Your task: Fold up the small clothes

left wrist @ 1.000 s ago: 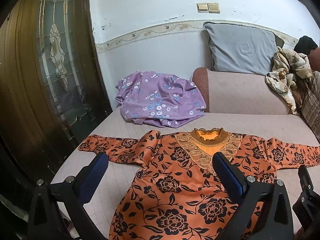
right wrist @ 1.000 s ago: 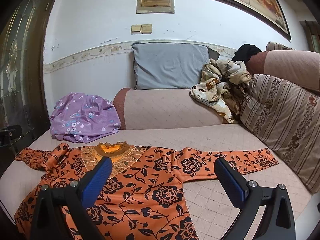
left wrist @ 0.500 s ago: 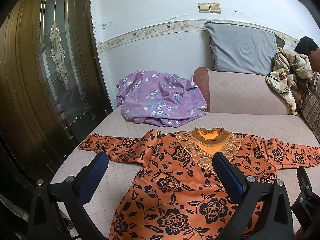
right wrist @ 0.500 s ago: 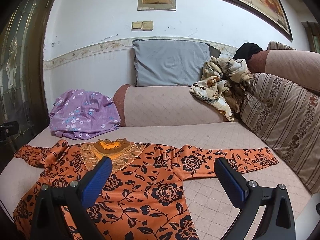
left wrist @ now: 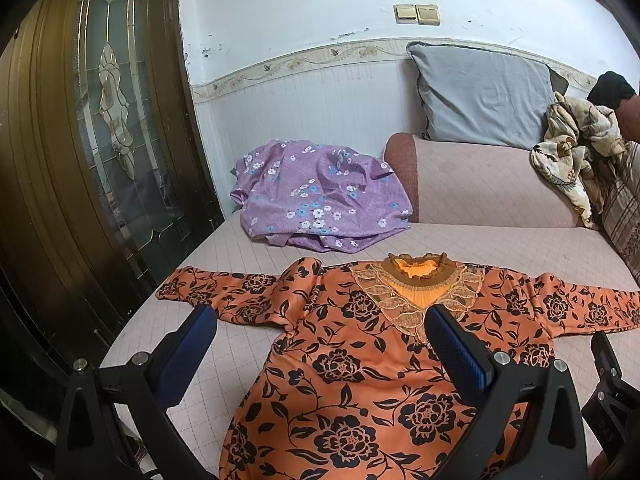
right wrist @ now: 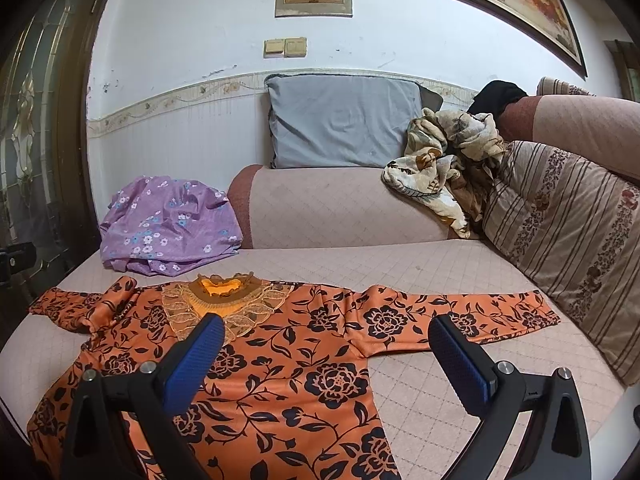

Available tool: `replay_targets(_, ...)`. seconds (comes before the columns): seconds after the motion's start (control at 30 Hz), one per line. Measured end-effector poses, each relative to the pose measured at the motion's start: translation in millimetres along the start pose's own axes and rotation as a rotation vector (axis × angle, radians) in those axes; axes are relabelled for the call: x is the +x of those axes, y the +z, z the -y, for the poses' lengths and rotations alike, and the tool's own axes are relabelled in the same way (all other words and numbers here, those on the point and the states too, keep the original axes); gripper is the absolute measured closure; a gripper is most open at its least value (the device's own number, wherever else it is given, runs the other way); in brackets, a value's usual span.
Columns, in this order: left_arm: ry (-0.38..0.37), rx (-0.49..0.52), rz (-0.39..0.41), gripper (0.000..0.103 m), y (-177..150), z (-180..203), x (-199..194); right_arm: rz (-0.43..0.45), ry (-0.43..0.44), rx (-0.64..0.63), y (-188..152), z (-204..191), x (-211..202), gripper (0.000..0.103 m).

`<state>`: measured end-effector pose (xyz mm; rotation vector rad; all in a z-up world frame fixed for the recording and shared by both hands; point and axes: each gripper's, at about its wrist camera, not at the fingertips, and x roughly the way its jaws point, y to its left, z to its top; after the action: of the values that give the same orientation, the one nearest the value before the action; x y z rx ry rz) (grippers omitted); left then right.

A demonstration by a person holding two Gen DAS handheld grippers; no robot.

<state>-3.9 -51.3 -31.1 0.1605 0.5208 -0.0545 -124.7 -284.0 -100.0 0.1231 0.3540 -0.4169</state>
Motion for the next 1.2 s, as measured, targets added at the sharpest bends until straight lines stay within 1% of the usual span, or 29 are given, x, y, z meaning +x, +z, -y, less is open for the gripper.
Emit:
replay_targets(0.77,-0.001,0.005,-0.006,0.0,-4,4,1,-0.005,0.0,-0.002,-1,3,1,0.0)
replay_targets(0.97,-0.011,0.009,-0.02,0.0,-4,2,10,-0.01,-0.011,-0.006,-2,1,5,0.0)
replay_targets(1.2,-0.013,0.005,-0.047,0.0,-7,-4,29,-0.032,-0.037,-0.005,-2,-1,19,0.0)
